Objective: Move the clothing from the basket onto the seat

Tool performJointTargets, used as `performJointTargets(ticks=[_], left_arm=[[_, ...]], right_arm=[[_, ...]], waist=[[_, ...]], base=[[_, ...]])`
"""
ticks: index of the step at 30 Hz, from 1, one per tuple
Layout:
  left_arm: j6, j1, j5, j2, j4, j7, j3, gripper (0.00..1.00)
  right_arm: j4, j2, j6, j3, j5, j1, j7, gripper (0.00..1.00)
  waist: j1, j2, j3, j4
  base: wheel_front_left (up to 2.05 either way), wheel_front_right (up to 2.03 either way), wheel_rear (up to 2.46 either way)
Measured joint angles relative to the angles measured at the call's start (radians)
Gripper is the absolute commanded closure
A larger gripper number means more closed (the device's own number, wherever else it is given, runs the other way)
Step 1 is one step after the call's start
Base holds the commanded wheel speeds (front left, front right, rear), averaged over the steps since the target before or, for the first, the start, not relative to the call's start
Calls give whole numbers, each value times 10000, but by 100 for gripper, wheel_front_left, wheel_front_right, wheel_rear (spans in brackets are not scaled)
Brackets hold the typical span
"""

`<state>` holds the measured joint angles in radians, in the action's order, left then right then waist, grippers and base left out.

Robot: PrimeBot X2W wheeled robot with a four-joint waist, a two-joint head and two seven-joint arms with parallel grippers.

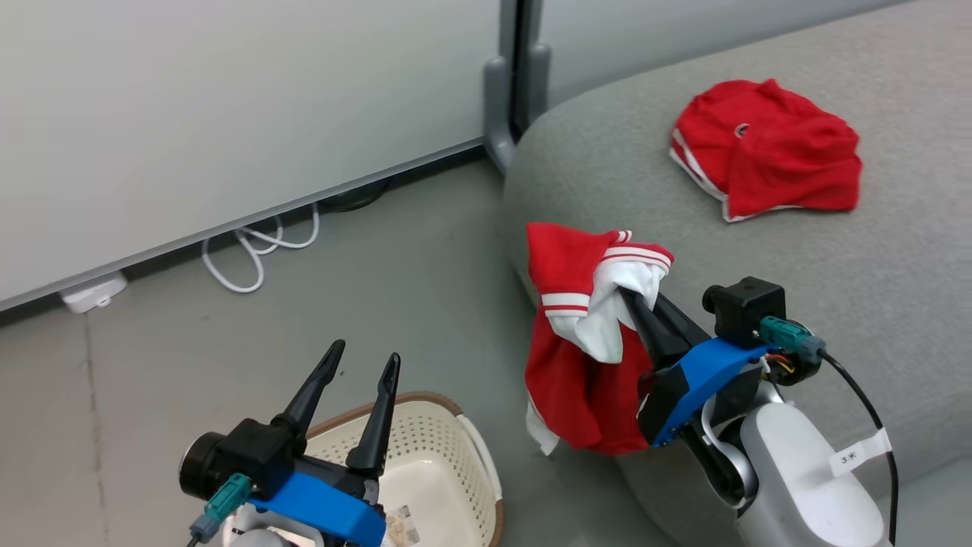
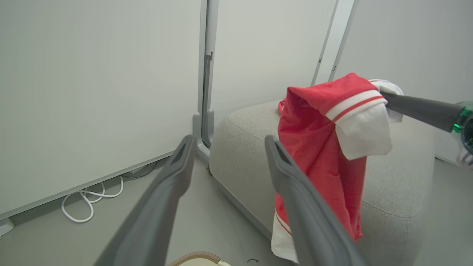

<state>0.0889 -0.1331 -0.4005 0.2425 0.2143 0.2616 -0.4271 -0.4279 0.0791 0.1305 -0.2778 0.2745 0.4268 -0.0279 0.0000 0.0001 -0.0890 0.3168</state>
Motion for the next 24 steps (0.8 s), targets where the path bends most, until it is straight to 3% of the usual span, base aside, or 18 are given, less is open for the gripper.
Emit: performJointTargets(ticks=[10, 24], left_arm=[[226, 6, 416, -148, 130, 2, 228, 0], [349, -142, 596, -224, 178, 2, 297, 0]], right_arm=[[318, -23, 0, 422, -65, -311, 46, 100], [504, -134, 0, 826, -165, -250, 102, 100]], waist=[[0, -1, -184, 1070], [0, 0, -549, 1181]], base=[[0, 0, 0], [0, 0, 0]])
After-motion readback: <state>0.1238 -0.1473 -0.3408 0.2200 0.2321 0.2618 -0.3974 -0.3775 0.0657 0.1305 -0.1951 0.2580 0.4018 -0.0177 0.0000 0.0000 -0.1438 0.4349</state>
